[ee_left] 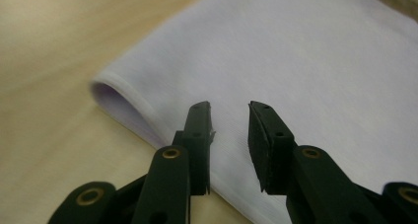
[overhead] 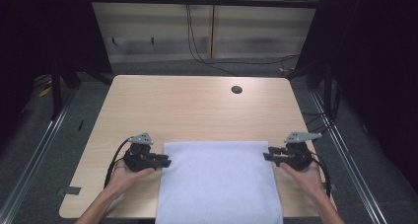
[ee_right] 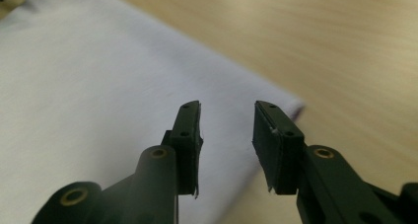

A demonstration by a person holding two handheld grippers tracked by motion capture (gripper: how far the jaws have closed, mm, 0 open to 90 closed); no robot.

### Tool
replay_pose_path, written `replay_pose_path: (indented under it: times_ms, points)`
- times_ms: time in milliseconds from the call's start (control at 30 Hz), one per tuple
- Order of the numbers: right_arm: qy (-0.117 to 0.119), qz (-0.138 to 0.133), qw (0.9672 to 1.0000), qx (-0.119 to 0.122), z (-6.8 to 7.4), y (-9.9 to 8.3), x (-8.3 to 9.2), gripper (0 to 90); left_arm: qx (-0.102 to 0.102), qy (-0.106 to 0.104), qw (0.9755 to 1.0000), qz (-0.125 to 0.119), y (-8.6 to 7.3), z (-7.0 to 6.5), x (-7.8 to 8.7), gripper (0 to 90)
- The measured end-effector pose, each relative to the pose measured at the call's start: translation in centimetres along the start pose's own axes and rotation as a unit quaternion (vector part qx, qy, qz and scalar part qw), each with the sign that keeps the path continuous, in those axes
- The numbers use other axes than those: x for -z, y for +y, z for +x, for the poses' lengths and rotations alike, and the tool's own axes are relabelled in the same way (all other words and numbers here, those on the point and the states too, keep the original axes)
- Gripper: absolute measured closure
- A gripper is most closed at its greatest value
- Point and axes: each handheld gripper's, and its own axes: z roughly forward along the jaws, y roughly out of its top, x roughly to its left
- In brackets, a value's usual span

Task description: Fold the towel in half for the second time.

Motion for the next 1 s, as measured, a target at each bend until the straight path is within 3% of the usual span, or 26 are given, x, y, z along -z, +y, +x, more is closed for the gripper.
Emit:
replay_pose_path:
  times_ms: [100,200,333,500,633,800,900,1000]
  points:
    - [-0.009,0.008,0.9999,-0.01,-2.2,0.9,-1.6,59.6,0.0,0.019,0.9997,-0.015,1.4,1.4,0.0,68.0]
    - [-0.008,0.027,0.9996,-0.008,-3.1,1.5,-3.8,57.8,0.013,0.025,0.9991,-0.033,2.2,2.6,-0.3,66.2]
    - [-0.011,0.041,0.9991,-0.003,-3.7,1.8,-4.8,56.7,0.02,0.034,0.9982,-0.045,2.5,3.7,-1.0,63.7]
    - [-0.013,0.054,0.9985,-0.005,-4.1,1.0,-5.8,56.2,0.017,0.039,0.9988,-0.024,2.1,4.0,-1.6,60.1]
    - [-0.017,0.053,0.9985,-0.004,-3.9,0.8,-6.2,56.4,0.029,0.035,0.9985,-0.031,2.0,4.4,-1.8,58.9]
    - [-0.006,0.057,0.9984,0.0,-3.4,0.6,-5.9,75.0,0.014,0.037,0.9991,-0.015,2.0,4.2,-2.5,57.5]
    - [0.011,0.052,0.9985,-0.011,-3.5,0.4,-5.8,81.5,0.011,0.041,0.9991,-0.004,1.9,4.4,-2.6,56.0]
    - [0.014,0.054,0.9983,-0.016,-3.5,0.4,-5.8,85.0,0.011,0.039,0.9992,0.0,1.7,4.6,-2.5,56.0]
